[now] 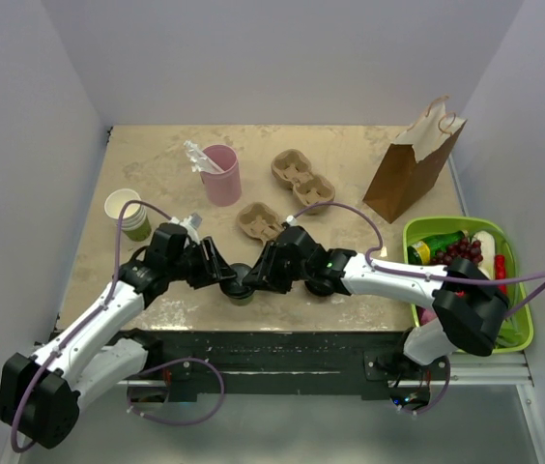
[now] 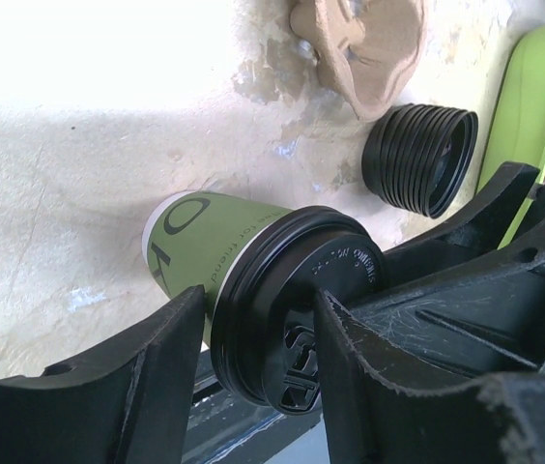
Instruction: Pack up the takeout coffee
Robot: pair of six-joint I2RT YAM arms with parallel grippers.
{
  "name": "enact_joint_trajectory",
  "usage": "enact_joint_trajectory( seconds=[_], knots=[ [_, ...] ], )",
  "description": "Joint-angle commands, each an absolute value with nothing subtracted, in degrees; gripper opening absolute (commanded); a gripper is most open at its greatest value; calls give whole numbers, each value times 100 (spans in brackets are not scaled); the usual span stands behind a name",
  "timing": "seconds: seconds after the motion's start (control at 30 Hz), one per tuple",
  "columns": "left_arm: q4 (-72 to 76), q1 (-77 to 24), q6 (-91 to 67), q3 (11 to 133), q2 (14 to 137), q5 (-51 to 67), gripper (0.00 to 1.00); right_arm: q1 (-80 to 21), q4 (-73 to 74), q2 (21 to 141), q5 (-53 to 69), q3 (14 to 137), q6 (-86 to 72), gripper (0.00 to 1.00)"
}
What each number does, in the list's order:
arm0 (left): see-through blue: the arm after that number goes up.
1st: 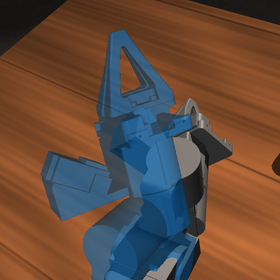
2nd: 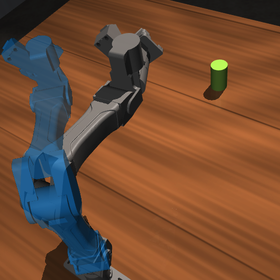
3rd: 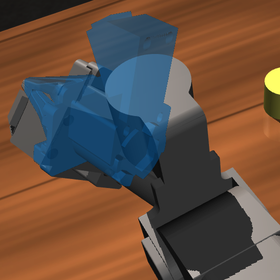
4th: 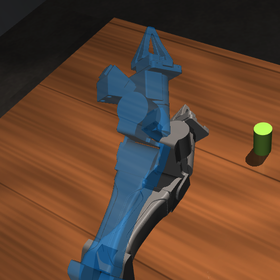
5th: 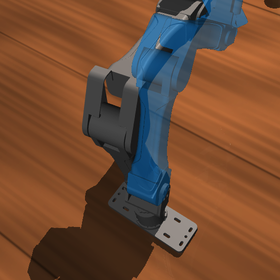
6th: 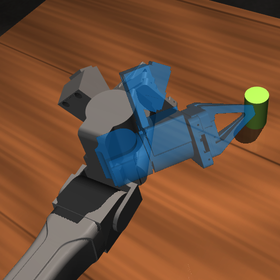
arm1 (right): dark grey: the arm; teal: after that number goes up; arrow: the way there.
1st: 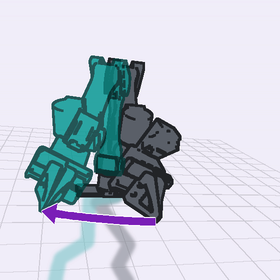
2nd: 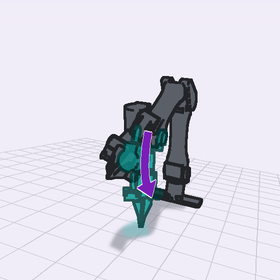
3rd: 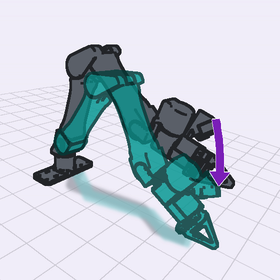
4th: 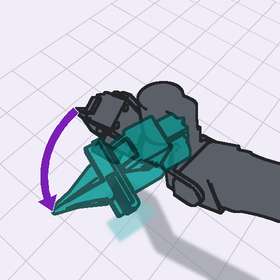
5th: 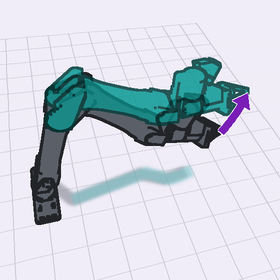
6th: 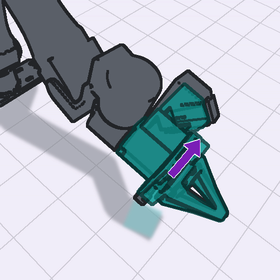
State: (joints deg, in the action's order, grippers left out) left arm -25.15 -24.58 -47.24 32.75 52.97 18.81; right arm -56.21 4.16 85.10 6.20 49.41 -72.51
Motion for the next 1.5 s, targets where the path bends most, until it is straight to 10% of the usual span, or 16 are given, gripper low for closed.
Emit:
enact_joint_trajectory(
  seconds=[0.0, 0.33, 0.7, 1.1, 1.47],
  knots=[
    [-2751, -2540, -5071, 3041, 5045, 1582, 52, -5643, 141, 8446, 668, 4975, -7435, 40],
    [-2848, -2566, -5361, 2769, 4658, 1635, 53, -5616, -782, 8666, 835, 4816, -7471, 10],
    [-3304, -2575, -5239, 2707, 4087, 1907, 60, -5396, 2448, 9729, 669, 7214, -4486, 8],
    [-3770, -2575, -4799, 3823, 4605, 1459, 100, -5344, 3392, 10090, 204, 8376, -3928, 66],
    [-3463, -2549, -4772, 3806, 4983, 1397, 90, -5335, 2469, 9641, 703, 7479, -4553, 65]
  ],
)
